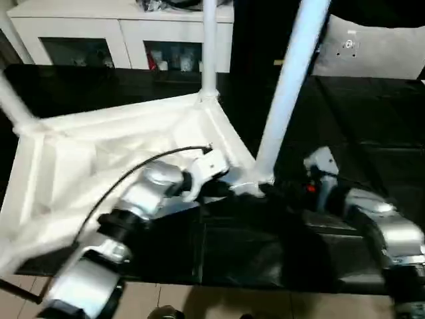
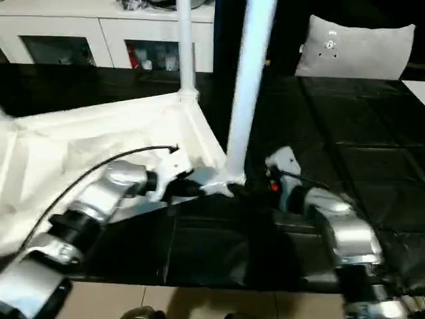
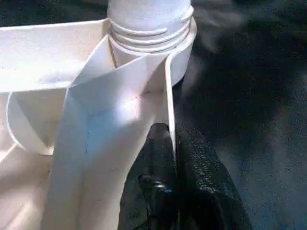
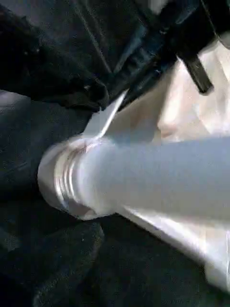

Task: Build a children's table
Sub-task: Rotate leg to tighten

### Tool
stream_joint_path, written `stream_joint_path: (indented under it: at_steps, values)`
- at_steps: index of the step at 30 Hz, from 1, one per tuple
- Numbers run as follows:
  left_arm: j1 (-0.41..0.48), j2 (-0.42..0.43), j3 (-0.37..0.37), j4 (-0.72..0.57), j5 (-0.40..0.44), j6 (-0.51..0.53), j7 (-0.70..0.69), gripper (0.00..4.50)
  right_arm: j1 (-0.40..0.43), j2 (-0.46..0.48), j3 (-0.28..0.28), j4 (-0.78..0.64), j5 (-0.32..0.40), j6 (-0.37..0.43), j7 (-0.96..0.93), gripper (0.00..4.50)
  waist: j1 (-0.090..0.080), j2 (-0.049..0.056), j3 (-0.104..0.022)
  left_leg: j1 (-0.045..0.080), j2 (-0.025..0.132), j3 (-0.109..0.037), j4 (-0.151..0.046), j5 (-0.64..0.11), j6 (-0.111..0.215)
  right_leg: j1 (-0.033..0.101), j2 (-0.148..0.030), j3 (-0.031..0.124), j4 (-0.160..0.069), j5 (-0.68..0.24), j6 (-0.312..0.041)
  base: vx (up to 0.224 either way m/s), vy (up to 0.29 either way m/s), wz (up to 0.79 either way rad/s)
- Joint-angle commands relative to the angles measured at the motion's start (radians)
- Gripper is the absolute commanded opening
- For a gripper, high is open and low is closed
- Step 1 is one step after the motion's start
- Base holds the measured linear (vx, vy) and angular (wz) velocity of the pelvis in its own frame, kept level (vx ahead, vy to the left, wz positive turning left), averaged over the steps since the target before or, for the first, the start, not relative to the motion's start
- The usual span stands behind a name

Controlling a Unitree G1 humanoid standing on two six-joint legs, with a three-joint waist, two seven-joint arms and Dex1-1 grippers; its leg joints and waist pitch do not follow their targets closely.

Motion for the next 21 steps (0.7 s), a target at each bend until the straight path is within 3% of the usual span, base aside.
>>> stream_joint_path:
  at_steps: [1, 3, 4, 5, 10, 21]
  values:
    - [0.000, 0.019, -0.061, -0.035, 0.000, -0.063, -0.114, 0.00, -0.010, -0.040, 0.007, -0.029, 0.033, -0.017, 0.112, 3.92, 0.004, -0.018, -0.066, 0.007, 0.073, -0.025, -0.062, -0.120, 0.120, 0.062, -0.107, 0.065, -0.090, -0.260, -0.156, 0.000, 0.000, 0.00]
    - [-0.001, 0.025, -0.067, -0.035, 0.002, -0.072, -0.125, 0.00, -0.011, -0.048, 0.008, -0.028, 0.037, -0.021, 0.127, 3.66, 0.014, -0.016, -0.066, 0.009, 0.077, -0.024, -0.062, -0.113, 0.121, 0.057, -0.107, 0.065, -0.088, -0.248, -0.165, 0.000, 0.000, 0.00]
    - [-0.003, 0.043, -0.086, -0.037, 0.003, -0.110, -0.180, 0.00, -0.015, -0.079, 0.024, -0.020, 0.045, -0.024, 0.200, 3.58, 0.016, -0.022, -0.067, 0.011, 0.079, -0.024, -0.063, -0.115, 0.119, 0.057, -0.108, 0.064, -0.086, -0.244, -0.171, 0.000, 0.000, 0.00]
    - [-0.003, 0.054, -0.096, -0.040, 0.003, -0.130, -0.214, 0.00, -0.017, -0.099, 0.036, -0.016, 0.052, -0.022, 0.248, 3.53, 0.025, -0.018, -0.067, 0.010, 0.080, -0.024, -0.062, -0.116, 0.120, 0.058, -0.110, 0.063, -0.085, -0.253, -0.173, 0.000, 0.000, 0.00]
    - [-0.004, 0.074, -0.117, -0.065, -0.004, -0.159, -0.295, 0.00, -0.008, -0.128, 0.082, -0.035, 0.067, -0.011, 0.341, 3.11, 0.042, -0.019, -0.068, 0.012, 0.082, -0.024, -0.061, -0.112, 0.116, 0.056, -0.112, 0.064, -0.082, -0.251, -0.178, 0.000, 0.000, 0.00]
    - [-0.009, 0.066, -0.124, -0.063, -0.013, -0.183, -0.327, 0.00, 0.007, -0.090, 0.108, -0.044, 0.087, -0.013, 0.368, 2.14, 0.048, -0.018, -0.071, 0.008, 0.081, -0.026, -0.061, -0.103, 0.099, 0.057, -0.112, 0.062, -0.081, -0.246, -0.171, 0.000, 0.000, 0.00]
